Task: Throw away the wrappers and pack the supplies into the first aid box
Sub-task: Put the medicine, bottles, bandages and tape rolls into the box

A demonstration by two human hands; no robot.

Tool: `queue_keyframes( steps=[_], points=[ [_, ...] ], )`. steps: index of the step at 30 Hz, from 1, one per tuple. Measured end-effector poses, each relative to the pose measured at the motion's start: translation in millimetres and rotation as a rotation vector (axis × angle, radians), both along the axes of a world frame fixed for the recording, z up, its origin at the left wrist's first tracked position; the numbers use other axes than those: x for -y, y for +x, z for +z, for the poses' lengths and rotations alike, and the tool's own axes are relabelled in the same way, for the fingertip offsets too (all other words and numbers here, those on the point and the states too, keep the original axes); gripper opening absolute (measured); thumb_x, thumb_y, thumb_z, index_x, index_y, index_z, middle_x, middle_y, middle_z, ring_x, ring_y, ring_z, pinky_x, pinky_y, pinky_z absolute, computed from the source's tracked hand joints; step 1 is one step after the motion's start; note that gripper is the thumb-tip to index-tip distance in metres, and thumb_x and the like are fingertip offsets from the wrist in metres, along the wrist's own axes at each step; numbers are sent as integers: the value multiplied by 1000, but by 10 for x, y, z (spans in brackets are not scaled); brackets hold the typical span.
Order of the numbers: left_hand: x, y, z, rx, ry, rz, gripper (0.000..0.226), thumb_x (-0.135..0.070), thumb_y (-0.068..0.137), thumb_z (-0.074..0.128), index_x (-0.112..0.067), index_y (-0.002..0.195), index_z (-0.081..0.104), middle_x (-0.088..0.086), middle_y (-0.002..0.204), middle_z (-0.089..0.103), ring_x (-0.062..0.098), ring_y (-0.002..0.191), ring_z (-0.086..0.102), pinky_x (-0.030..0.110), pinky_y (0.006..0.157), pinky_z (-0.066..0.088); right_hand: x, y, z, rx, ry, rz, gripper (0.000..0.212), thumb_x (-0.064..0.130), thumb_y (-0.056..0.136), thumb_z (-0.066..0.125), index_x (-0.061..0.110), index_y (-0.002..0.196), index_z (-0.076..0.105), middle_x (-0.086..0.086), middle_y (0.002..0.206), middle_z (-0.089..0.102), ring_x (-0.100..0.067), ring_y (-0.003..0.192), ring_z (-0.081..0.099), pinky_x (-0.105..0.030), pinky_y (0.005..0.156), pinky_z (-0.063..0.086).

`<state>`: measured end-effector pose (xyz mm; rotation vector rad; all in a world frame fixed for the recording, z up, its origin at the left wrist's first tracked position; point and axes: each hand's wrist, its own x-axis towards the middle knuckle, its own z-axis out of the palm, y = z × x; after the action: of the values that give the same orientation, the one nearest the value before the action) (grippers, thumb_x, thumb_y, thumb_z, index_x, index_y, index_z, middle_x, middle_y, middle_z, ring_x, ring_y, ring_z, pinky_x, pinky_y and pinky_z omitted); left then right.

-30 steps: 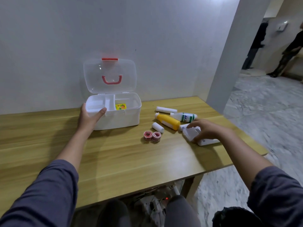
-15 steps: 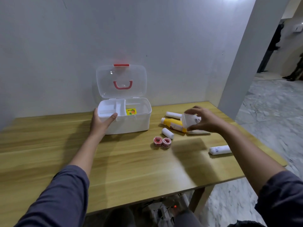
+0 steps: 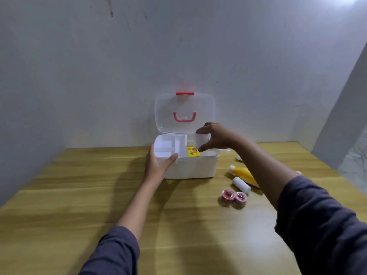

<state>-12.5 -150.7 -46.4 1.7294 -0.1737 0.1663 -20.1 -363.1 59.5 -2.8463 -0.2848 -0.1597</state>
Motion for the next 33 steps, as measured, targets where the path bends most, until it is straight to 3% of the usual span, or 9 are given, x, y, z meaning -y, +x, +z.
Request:
queue_keyframes(
  steps=[4, 8, 11, 13, 15, 18, 22, 29, 33],
  points=[
    [-40, 41, -4, -25, 60, -20, 107, -63, 60, 80, -21, 149, 38, 5, 149, 44, 23, 138, 42, 42, 115, 39, -113, 290, -112, -124, -136, -6, 68, 37, 68, 76, 16, 128, 53, -8, 119, 52, -26, 114, 48, -35, 93, 43],
    [-81, 94, 8, -11, 107, -40, 112, -72, 51, 73, -25, 147, 40, 5, 145, 45, 24, 136, 45, 47, 112, 43, -186, 449, -243, -176, -157, 14, 67, 36, 66, 77, 14, 125, 56, -4, 120, 58, -23, 112, 51, -35, 93, 45],
    [-77, 92, -8, -1, 107, -34, 112, -72, 51, 72, -24, 148, 40, 6, 144, 44, 24, 136, 43, 46, 112, 43, -241, 506, -321, -146, -99, 34, 55, 34, 64, 77, 16, 114, 63, 1, 101, 63, -21, 95, 55, -29, 76, 43],
    [-70, 93, -15, -1, 110, -32, 111, -70, 53, 73, -24, 148, 40, 6, 145, 43, 23, 137, 42, 44, 113, 42, -234, 522, -363, -129, -70, 10, 43, 40, 62, 76, 18, 98, 65, 2, 87, 62, -24, 86, 55, -35, 70, 44],
    [-64, 93, -20, -8, 110, -26, 110, -68, 55, 75, -24, 149, 39, 5, 145, 42, 22, 138, 40, 42, 114, 40, -192, 515, -376, -135, -51, -3, 53, 42, 62, 76, 16, 106, 63, -3, 104, 66, -26, 98, 58, -40, 84, 49],
    [-58, 87, -16, -4, 105, -29, 106, -63, 60, 78, -24, 151, 37, 5, 147, 39, 20, 139, 38, 40, 115, 37, -81, 473, -303, -180, -116, 4, 70, 33, 67, 77, 14, 129, 51, -4, 129, 57, -23, 115, 53, -34, 95, 45],
    [-48, 106, -46, -5, 98, -16, 88, -37, 80, 80, -23, 153, 33, 4, 150, 35, 18, 141, 34, 30, 113, 33, 32, 415, -193, -218, -246, -16, 68, 25, 70, 76, 18, 131, 48, -4, 131, 55, -24, 117, 50, -34, 95, 43],
    [-46, 98, -55, -2, 85, -16, 93, -44, 77, 80, -22, 154, 32, 4, 151, 35, 19, 143, 34, 31, 113, 33, -101, 434, -371, -166, -122, 26, 62, 20, 71, 75, 18, 129, 52, -2, 134, 56, -24, 121, 51, -38, 104, 41],
    [-40, 91, -41, -6, 87, -5, 89, -38, 81, 79, -22, 154, 31, 4, 151, 35, 19, 142, 34, 30, 111, 33, -181, 469, -426, -99, -74, 2, 59, 28, 66, 76, 25, 122, 58, 3, 126, 62, -21, 115, 55, -40, 97, 47]
  ],
)
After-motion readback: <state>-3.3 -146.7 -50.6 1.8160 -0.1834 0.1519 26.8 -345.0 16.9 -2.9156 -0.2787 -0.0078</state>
